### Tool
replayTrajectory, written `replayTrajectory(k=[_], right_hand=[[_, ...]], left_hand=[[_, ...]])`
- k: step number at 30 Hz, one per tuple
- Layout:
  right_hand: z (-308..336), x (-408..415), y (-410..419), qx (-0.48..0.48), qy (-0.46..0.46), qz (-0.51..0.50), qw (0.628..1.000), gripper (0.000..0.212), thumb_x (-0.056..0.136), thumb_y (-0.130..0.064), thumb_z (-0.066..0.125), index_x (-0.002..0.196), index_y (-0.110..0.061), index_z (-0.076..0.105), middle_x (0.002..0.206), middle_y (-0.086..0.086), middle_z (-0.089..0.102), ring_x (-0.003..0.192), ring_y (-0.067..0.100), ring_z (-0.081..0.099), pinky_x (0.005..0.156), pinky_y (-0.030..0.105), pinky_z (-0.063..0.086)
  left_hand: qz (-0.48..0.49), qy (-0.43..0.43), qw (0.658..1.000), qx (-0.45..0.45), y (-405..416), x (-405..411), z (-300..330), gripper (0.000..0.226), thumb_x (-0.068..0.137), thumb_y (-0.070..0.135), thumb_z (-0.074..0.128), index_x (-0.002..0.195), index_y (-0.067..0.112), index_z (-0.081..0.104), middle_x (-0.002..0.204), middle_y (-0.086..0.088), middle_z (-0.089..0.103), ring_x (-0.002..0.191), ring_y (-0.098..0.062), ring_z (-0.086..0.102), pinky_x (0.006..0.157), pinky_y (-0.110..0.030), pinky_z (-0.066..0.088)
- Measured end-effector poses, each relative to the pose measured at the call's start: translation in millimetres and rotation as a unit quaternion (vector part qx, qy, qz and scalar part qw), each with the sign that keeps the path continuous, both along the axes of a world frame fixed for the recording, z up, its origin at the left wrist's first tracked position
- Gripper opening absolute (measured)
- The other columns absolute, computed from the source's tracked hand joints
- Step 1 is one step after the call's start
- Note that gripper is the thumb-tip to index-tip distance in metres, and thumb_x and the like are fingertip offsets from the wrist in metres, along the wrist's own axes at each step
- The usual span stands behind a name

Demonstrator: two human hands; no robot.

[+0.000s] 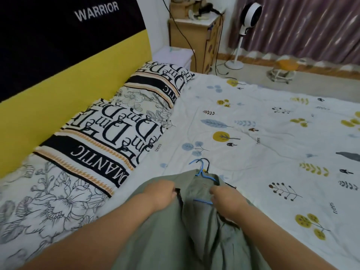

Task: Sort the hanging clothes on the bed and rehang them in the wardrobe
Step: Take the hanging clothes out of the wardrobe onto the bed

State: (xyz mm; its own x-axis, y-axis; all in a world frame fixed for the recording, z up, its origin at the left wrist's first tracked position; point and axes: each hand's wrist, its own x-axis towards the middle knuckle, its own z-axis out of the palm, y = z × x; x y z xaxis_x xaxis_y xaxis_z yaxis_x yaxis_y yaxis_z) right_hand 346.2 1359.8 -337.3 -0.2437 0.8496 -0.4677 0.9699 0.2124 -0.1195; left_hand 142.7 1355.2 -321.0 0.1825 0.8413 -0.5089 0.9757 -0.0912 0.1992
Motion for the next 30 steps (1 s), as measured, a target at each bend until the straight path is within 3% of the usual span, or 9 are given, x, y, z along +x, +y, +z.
replayTrajectory(k=[3,6,8,12,15,18,22,30], right_hand=[[50.6,-22.0,-21.5,0.024,0.019,0.012,0.999,0.017,0.093,-0.01,0.04,0.098,-0.01,0.056,0.114,0.014,0.061,0.106,0.03,0.057,0.076,0.031,0.042],[100.9,-48.3,-51.5,0.04,0.042,0.026,0.998,0.015,0.094,-0.012,0.039,0.081,-0.014,0.046,0.109,0.015,0.062,0.104,0.029,0.057,0.067,0.028,0.033],[131.8,-67.8,-73.8,0.06,0.049,0.031,0.997,0.011,0.094,-0.015,0.039,0.087,-0.012,0.046,0.109,0.017,0.061,0.104,0.03,0.057,0.068,0.03,0.032],[192.2,-109.6,-123.2,0.088,0.049,0.05,0.994,0.031,0.095,-0.021,0.04,0.12,-0.009,0.053,0.12,0.016,0.059,0.111,0.031,0.053,0.086,0.033,0.044],[233.7,-143.1,-155.1,0.096,0.055,0.082,0.99,0.033,0.097,-0.027,0.039,0.124,-0.011,0.05,0.122,0.013,0.057,0.112,0.03,0.053,0.089,0.035,0.045],[271.0,-179.2,-185.0,0.109,0.065,0.129,0.983,0.035,0.098,-0.03,0.041,0.127,-0.012,0.048,0.124,0.012,0.056,0.112,0.029,0.053,0.089,0.035,0.046],[312.7,-226.9,-220.7,0.127,0.076,0.197,0.969,0.036,0.098,-0.032,0.044,0.126,-0.011,0.05,0.124,0.01,0.056,0.111,0.027,0.054,0.091,0.035,0.047],[359.8,-304.0,-268.2,0.152,0.115,0.355,0.915,0.044,0.097,-0.036,0.046,0.136,-0.017,0.042,0.136,0.009,0.048,0.12,0.025,0.049,0.095,0.035,0.044]], left_hand=[[0.0,-0.017,0.999,0.04,-23.7,-18.6,47.4,0.035,0.098,0.029,0.038,0.122,0.011,0.055,0.125,-0.009,0.057,0.114,-0.025,0.052,0.094,-0.033,0.043],[0.008,-0.028,0.997,0.076,-55.5,-44.3,95.1,0.032,0.097,0.028,0.039,0.12,0.013,0.056,0.122,-0.007,0.059,0.11,-0.024,0.054,0.091,-0.032,0.044],[0.008,-0.028,0.995,0.096,-80.5,-63.6,125.4,0.031,0.097,0.029,0.039,0.118,0.015,0.056,0.12,-0.005,0.06,0.108,-0.023,0.055,0.088,-0.032,0.044],[0.021,-0.022,0.994,0.103,-135.6,-107.3,185.8,0.033,0.097,0.032,0.04,0.124,0.017,0.053,0.122,-0.003,0.058,0.107,-0.021,0.054,0.085,-0.03,0.043],[0.035,-0.024,0.994,0.101,-176.3,-142.9,228.1,0.034,0.097,0.034,0.041,0.124,0.017,0.054,0.122,-0.002,0.059,0.106,-0.019,0.056,0.084,-0.029,0.044],[0.066,-0.013,0.991,0.115,-215.4,-178.2,264.0,0.035,0.096,0.037,0.042,0.125,0.02,0.053,0.122,-0.001,0.06,0.104,-0.018,0.057,0.089,-0.033,0.047],[0.104,0.01,0.985,0.137,-267.8,-217.8,303.8,0.036,0.096,0.04,0.042,0.126,0.023,0.051,0.124,0.001,0.059,0.107,-0.018,0.054,0.086,-0.029,0.043],[0.23,0.068,0.958,0.159,-374.7,-267.6,356.7,0.04,0.096,0.041,0.041,0.129,0.02,0.049,0.125,0.0,0.058,0.11,-0.02,0.053,0.088,-0.03,0.043]])
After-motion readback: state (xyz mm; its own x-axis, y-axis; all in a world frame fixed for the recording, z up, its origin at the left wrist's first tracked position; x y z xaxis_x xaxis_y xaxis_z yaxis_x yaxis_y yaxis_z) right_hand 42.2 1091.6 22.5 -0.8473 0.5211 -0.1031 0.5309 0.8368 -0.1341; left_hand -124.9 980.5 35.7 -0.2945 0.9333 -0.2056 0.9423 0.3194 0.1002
